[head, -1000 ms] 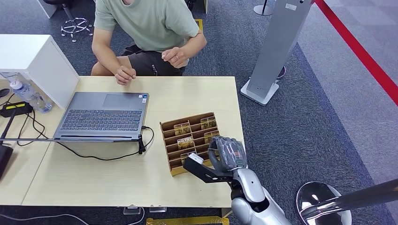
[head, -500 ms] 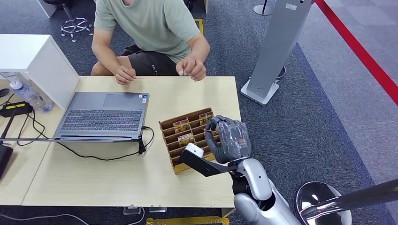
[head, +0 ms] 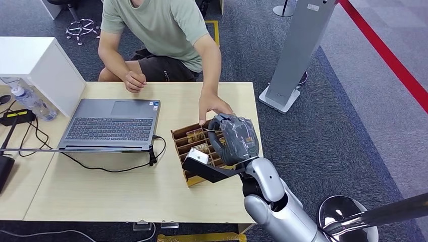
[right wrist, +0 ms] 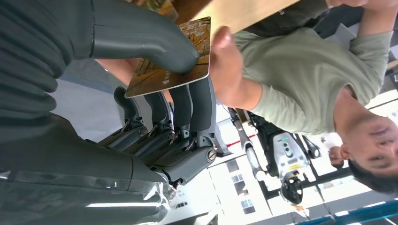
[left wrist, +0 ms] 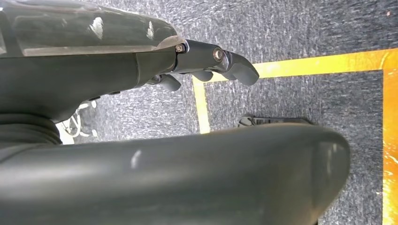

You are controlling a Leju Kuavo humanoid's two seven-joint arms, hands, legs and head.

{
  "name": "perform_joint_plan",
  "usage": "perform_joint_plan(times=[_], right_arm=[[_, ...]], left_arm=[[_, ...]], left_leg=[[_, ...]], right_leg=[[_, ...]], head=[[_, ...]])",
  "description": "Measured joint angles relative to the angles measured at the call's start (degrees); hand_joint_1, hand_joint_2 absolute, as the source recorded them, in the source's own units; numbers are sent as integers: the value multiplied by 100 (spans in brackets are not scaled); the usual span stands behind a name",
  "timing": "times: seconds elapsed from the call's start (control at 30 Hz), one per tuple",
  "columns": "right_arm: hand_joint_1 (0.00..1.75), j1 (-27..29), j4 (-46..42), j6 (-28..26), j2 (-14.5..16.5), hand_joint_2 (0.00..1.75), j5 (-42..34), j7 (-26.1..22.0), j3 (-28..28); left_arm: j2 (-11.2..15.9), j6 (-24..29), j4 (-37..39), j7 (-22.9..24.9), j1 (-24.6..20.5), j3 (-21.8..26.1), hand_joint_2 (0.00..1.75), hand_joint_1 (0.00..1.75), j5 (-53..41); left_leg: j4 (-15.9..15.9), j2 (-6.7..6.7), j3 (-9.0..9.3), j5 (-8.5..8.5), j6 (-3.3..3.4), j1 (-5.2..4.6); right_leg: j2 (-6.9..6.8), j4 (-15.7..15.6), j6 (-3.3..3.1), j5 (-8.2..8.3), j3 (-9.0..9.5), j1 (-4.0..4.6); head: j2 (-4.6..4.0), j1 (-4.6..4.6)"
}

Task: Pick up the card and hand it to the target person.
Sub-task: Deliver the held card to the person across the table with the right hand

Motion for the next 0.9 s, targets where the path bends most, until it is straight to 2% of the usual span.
perform_joint_plan(times=[0.13, 0.37, 0.9], right_arm=[[140, -613, 746, -243, 191, 175, -20, -102, 111], [140, -1229, 1694, -460, 393, 175, -154, -107, 206], [140, -1656, 2640, -603, 712, 175, -312, -273, 273]], left_arm=[[-11, -4, 0, -79, -15, -1, 0, 0, -22], [-19, -3, 0, -79, -19, -27, 0, 0, -93], [-43, 59, 0, 39, -14, -58, 0, 0, -27]], left_leg=[[0, -1, 0, 2, 1, 0], [1, -4, -3, 2, 1, 0], [1, -6, -3, 2, 1, 0]], right_leg=[[-2, 1, 0, 0, -1, 0], [-5, 1, 0, 0, -5, 0], [-6, 1, 0, 0, -5, 0]], head=[[0, -2], [0, -2], [0, -1]])
